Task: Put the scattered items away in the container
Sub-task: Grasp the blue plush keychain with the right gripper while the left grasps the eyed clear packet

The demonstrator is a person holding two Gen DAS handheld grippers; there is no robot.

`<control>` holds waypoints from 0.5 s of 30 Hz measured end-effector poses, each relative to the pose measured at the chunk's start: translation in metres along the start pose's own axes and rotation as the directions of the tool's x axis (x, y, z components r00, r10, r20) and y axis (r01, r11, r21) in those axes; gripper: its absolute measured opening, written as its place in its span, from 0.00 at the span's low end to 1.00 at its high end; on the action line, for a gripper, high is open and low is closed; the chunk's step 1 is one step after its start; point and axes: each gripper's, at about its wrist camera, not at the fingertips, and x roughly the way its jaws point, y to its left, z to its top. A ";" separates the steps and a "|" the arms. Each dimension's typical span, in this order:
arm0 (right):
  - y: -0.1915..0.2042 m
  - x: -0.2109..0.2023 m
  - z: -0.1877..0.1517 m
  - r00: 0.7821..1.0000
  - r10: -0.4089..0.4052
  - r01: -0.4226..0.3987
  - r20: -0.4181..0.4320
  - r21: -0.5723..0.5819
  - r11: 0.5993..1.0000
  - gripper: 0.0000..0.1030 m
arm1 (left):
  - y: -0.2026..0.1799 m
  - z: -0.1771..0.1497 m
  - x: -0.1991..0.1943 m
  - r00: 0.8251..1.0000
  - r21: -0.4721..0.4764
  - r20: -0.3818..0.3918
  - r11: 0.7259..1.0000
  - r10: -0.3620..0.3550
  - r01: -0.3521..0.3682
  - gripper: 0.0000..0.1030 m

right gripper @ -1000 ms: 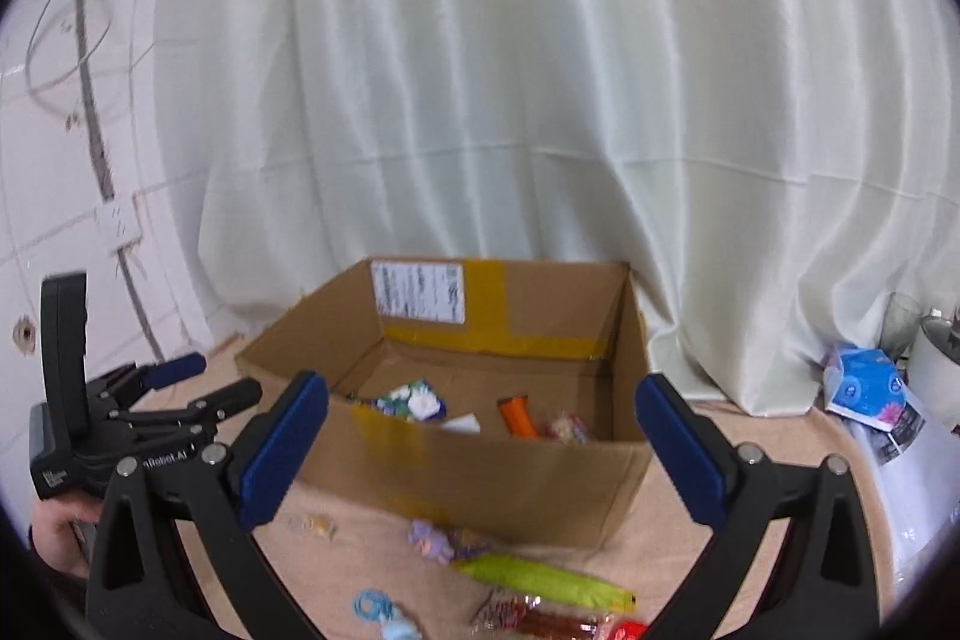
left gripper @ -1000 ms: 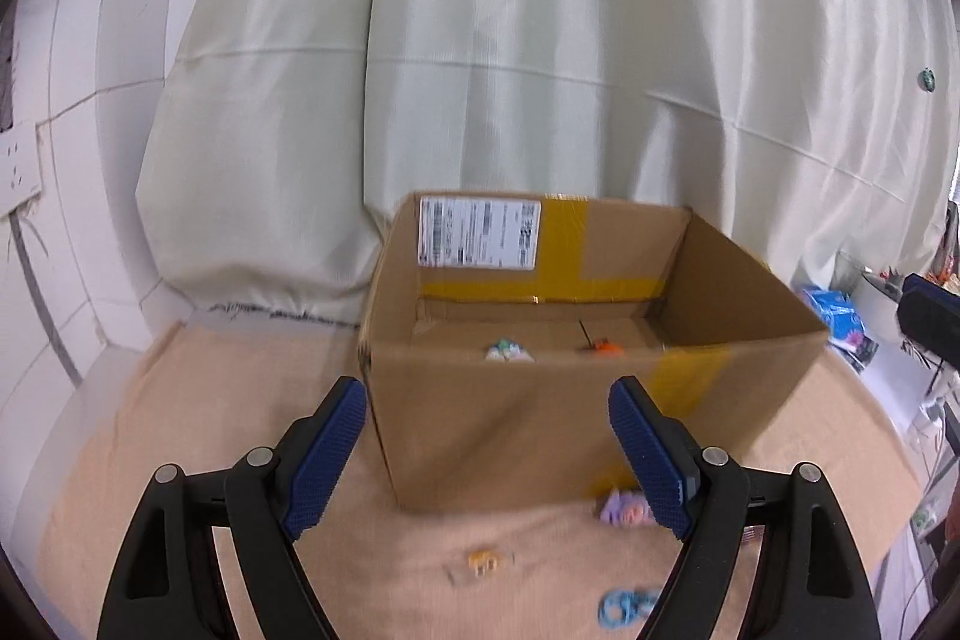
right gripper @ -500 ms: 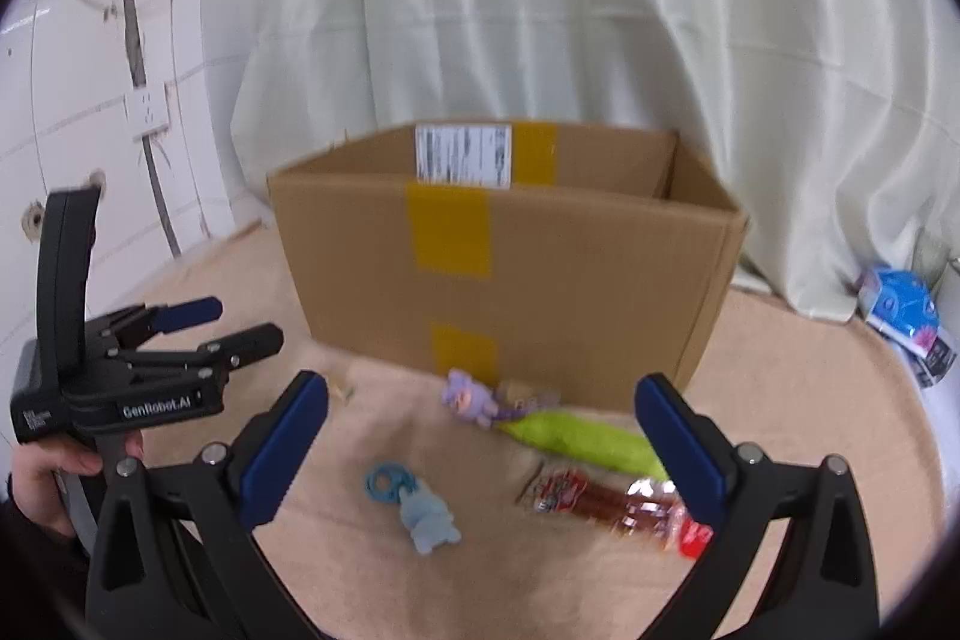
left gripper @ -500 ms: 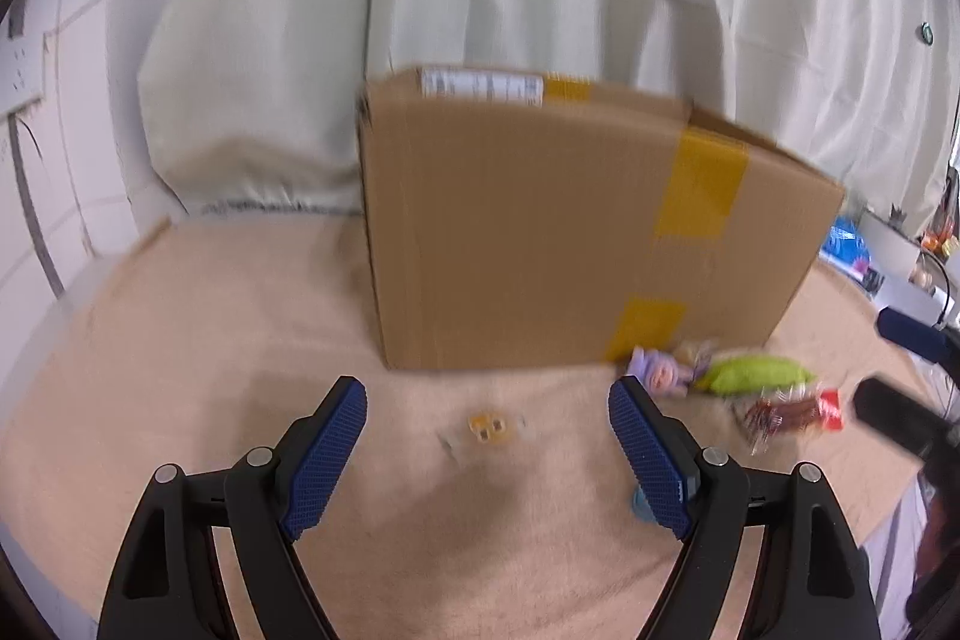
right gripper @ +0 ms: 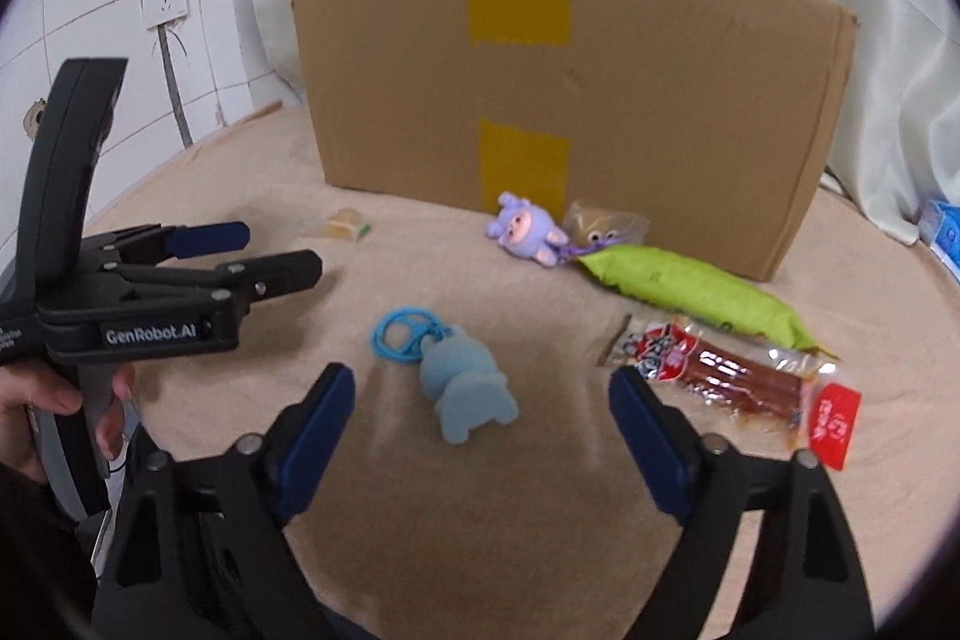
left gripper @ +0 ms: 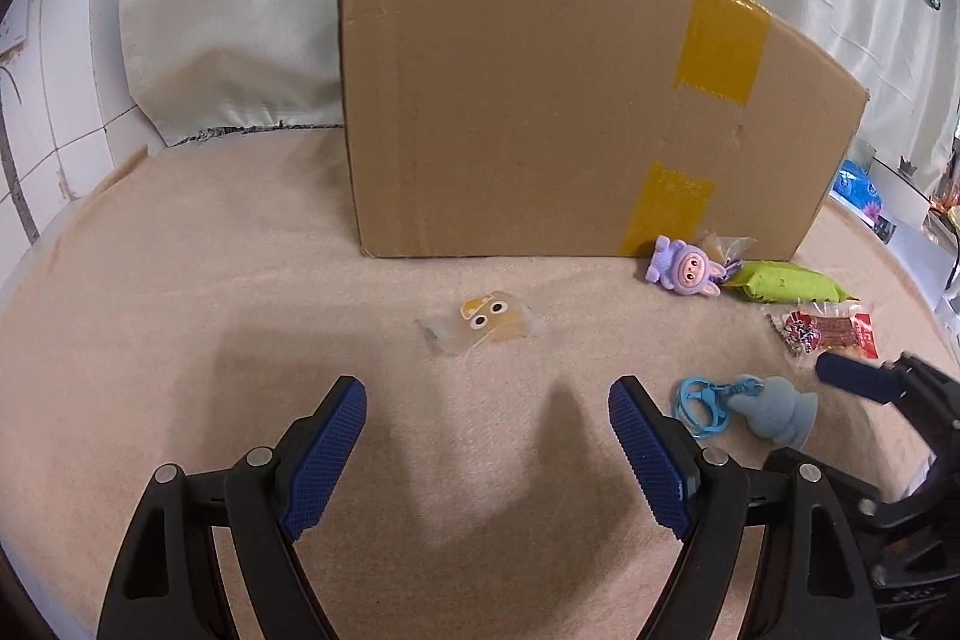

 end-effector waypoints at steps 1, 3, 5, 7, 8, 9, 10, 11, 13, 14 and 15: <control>0.000 0.002 0.000 1.000 0.007 -0.007 -0.007 0.003 1.000 0.78 | 0.001 0.000 0.000 1.000 -0.003 0.002 1.000 -0.004 0.004 0.81; -0.001 0.006 -0.001 1.000 0.018 -0.018 -0.009 0.007 1.000 0.73 | 0.001 0.000 0.000 1.000 0.000 0.002 1.000 0.000 0.000 0.81; -0.001 0.009 -0.001 1.000 0.020 -0.020 -0.018 0.002 1.000 0.73 | 0.001 -0.001 0.000 1.000 0.005 0.000 1.000 0.001 -0.001 0.81; 0.001 0.011 -0.001 1.000 0.020 -0.020 -0.019 -0.007 1.000 0.72 | 0.002 0.000 0.002 1.000 0.008 -0.007 1.000 0.003 -0.003 0.81; 0.000 0.012 0.000 1.000 0.017 -0.017 -0.020 -0.007 1.000 0.72 | 0.002 0.001 0.003 1.000 0.008 -0.008 1.000 0.007 -0.007 0.81; 0.001 0.012 0.000 1.000 0.013 -0.013 -0.017 -0.007 1.000 0.71 | 0.001 0.002 0.005 1.000 0.007 -0.013 1.000 0.009 -0.009 0.81; 0.001 0.011 0.001 1.000 0.015 -0.015 -0.014 -0.003 1.000 0.59 | 0.001 0.002 0.007 1.000 0.006 -0.016 1.000 0.009 -0.009 0.81; 0.000 0.011 0.001 1.000 0.022 -0.022 -0.008 0.002 1.000 0.33 | 0.000 0.003 0.008 1.000 0.005 -0.017 1.000 0.006 -0.006 0.81; -0.003 0.010 0.002 0.999 0.049 -0.049 -0.011 0.017 0.999 0.33 | 0.000 0.005 0.010 1.000 0.010 -0.018 1.000 0.011 -0.011 0.81; -0.004 0.010 0.002 0.999 0.050 -0.050 -0.014 0.012 0.999 0.33 | 0.000 0.007 0.011 1.000 0.010 -0.017 1.000 0.015 -0.015 0.81; -0.004 0.009 0.002 0.999 0.051 -0.051 -0.012 0.012 0.999 0.33 | 0.000 0.008 0.012 1.000 0.009 -0.016 1.000 0.015 -0.015 0.81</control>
